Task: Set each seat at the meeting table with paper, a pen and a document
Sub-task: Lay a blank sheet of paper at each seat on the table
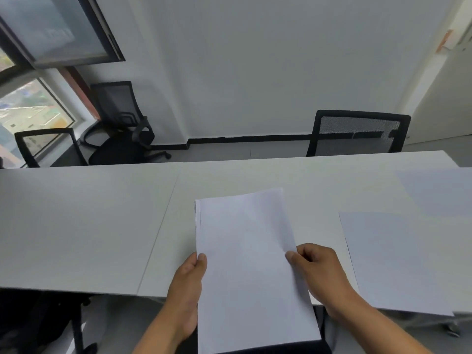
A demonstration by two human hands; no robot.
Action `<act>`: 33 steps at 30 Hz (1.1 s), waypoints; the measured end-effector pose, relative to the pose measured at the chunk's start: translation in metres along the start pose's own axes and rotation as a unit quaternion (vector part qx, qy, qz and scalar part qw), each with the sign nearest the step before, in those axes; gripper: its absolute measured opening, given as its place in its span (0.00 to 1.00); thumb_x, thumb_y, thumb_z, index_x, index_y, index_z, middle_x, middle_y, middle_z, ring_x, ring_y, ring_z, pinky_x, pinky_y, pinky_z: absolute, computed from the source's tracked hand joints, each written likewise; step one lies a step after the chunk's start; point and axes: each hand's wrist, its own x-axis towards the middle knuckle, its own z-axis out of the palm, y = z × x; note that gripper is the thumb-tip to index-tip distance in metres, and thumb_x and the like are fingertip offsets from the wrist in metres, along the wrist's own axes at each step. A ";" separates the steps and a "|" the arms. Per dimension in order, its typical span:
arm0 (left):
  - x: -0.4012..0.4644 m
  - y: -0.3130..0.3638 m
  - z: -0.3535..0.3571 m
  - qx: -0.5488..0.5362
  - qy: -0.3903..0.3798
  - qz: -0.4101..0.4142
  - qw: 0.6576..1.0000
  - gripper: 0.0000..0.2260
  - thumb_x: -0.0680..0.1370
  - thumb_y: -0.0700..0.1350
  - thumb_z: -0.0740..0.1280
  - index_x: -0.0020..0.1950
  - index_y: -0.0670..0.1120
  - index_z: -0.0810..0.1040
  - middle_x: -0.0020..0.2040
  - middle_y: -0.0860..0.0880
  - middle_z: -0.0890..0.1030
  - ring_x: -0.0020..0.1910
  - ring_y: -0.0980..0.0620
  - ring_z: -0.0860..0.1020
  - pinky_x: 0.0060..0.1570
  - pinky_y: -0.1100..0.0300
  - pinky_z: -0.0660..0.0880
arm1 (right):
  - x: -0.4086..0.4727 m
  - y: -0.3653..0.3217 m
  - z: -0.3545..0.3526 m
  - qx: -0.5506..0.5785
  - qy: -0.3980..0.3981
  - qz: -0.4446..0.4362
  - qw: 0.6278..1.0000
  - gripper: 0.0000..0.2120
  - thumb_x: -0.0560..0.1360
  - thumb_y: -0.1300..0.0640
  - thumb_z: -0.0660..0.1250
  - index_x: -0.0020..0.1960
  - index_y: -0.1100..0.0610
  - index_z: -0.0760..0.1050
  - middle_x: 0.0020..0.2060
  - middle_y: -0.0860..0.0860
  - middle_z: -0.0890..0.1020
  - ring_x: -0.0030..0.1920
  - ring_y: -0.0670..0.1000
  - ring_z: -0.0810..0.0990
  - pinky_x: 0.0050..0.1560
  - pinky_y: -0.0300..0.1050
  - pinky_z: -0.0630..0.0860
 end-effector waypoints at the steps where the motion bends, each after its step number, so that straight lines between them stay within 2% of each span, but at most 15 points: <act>1: 0.004 0.000 0.002 -0.003 0.001 -0.002 1.000 0.15 0.91 0.50 0.60 0.68 0.49 0.84 0.63 0.44 0.88 0.62 0.39 0.87 0.69 0.34 0.78 | 0.004 0.000 0.000 0.004 0.000 0.002 1.000 0.24 0.80 0.53 0.72 0.38 0.62 0.61 0.33 0.52 0.64 0.35 0.52 0.61 0.41 0.50 0.59; 14: 0.064 0.007 0.003 0.009 -0.011 -0.052 0.999 0.14 0.90 0.50 0.60 0.68 0.51 0.84 0.62 0.47 0.89 0.59 0.42 0.88 0.62 0.41 0.82 | 0.049 0.018 0.017 0.043 -0.003 0.062 0.997 0.24 0.80 0.52 0.73 0.39 0.67 0.64 0.34 0.54 0.67 0.36 0.52 0.63 0.41 0.49 0.61; 19: 0.100 0.005 -0.010 0.011 -0.033 -0.078 0.996 0.15 0.90 0.52 0.61 0.71 0.52 0.82 0.64 0.48 0.88 0.62 0.42 0.87 0.68 0.36 0.79 | 0.061 0.020 0.038 0.052 0.019 0.080 0.995 0.24 0.80 0.56 0.73 0.37 0.63 0.60 0.33 0.54 0.63 0.36 0.53 0.60 0.42 0.49 0.57; 25: 0.134 0.008 -0.027 0.050 -0.052 -0.085 0.994 0.14 0.90 0.52 0.60 0.67 0.52 0.84 0.61 0.49 0.89 0.58 0.45 0.89 0.57 0.47 0.84 | 0.074 0.032 0.067 0.062 0.036 0.097 0.993 0.24 0.80 0.57 0.73 0.37 0.66 0.62 0.33 0.55 0.64 0.35 0.53 0.61 0.41 0.49 0.59; 28: 0.154 0.002 -0.039 0.060 -0.045 -0.094 0.993 0.14 0.90 0.52 0.61 0.67 0.52 0.84 0.61 0.49 0.89 0.59 0.44 0.88 0.60 0.45 0.83 | 0.083 0.044 0.085 0.071 0.038 0.106 0.991 0.25 0.81 0.56 0.73 0.38 0.67 0.61 0.33 0.55 0.63 0.36 0.55 0.59 0.40 0.51 0.57; 33: 0.167 -0.006 -0.051 0.047 -0.052 -0.110 0.991 0.14 0.90 0.52 0.60 0.68 0.51 0.83 0.62 0.49 0.89 0.61 0.44 0.87 0.55 0.49 0.84 | 0.094 0.060 0.101 0.069 0.043 0.126 0.989 0.25 0.81 0.55 0.73 0.38 0.68 0.63 0.34 0.55 0.64 0.37 0.55 0.60 0.42 0.52 0.58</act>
